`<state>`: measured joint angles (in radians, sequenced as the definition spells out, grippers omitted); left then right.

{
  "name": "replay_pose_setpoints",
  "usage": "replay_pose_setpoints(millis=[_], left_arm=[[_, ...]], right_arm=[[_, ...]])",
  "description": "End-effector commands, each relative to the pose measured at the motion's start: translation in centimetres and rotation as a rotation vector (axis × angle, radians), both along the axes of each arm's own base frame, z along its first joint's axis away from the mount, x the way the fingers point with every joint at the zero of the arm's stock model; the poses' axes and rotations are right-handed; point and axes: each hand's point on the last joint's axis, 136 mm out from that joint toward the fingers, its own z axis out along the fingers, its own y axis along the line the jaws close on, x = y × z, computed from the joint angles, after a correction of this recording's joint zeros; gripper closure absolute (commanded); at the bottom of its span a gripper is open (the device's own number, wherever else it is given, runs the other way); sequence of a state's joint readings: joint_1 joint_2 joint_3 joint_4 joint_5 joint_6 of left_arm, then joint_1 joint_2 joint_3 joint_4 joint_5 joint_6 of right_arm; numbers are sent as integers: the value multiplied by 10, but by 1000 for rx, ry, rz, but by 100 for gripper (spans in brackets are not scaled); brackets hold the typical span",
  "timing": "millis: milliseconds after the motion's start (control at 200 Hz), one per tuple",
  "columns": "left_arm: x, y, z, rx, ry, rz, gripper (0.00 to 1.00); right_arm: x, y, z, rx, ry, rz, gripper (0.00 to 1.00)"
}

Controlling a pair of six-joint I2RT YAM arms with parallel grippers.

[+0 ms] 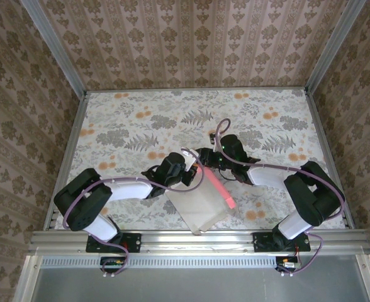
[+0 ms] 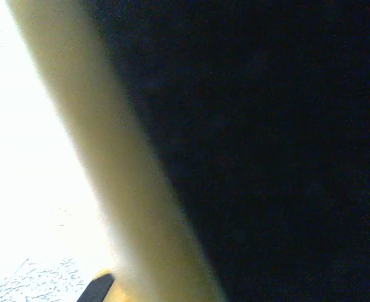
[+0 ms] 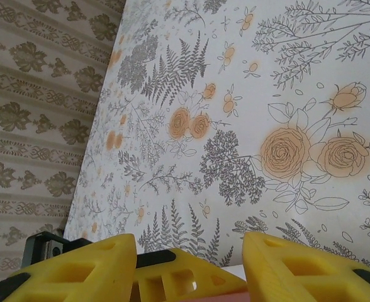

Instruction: Fold the paper box

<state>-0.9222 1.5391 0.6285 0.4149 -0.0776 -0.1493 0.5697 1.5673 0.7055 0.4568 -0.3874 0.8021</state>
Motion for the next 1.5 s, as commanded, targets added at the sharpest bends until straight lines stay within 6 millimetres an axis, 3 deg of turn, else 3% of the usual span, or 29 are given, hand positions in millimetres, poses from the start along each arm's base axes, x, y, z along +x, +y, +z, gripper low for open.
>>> replay_pose_setpoints(millis=[0, 315, 485, 515, 630, 845, 1090, 1195, 1315, 1500], left_arm=[[19, 25, 9, 34, -54, 157, 99], [14, 53, 5, 40, -48, 261, 99], [11, 67, -2, 56, -35, 302, 99], [11, 69, -4, 60, -33, 312, 99], [9, 78, -6, 78, -25, 345, 98], [6, 112, -5, 133, 1, 487, 96], [-3, 130, -7, 130, 42, 559, 89], [-7, 131, 2, 104, 43, 547, 80], [-13, 132, 20, 59, 28, 511, 71], [-45, 102, 44, -61, 62, 238, 66]], right_arm=[[-8, 7, -1, -11, 60, 54, 46], [1, -4, 45, -53, 10, 17, 29], [0, -25, 55, -98, 0, -17, 21], [-4, -30, 67, -95, -25, -21, 19], [-13, -47, 74, -155, -45, -32, 18], [-41, -90, 63, -377, -26, -40, 22], [-69, -127, 56, -509, -28, -85, 27], [-76, -142, 53, -554, -11, -121, 31], [-85, -141, 54, -512, -11, -119, 35], [-89, -148, 44, -513, 13, -156, 40]])
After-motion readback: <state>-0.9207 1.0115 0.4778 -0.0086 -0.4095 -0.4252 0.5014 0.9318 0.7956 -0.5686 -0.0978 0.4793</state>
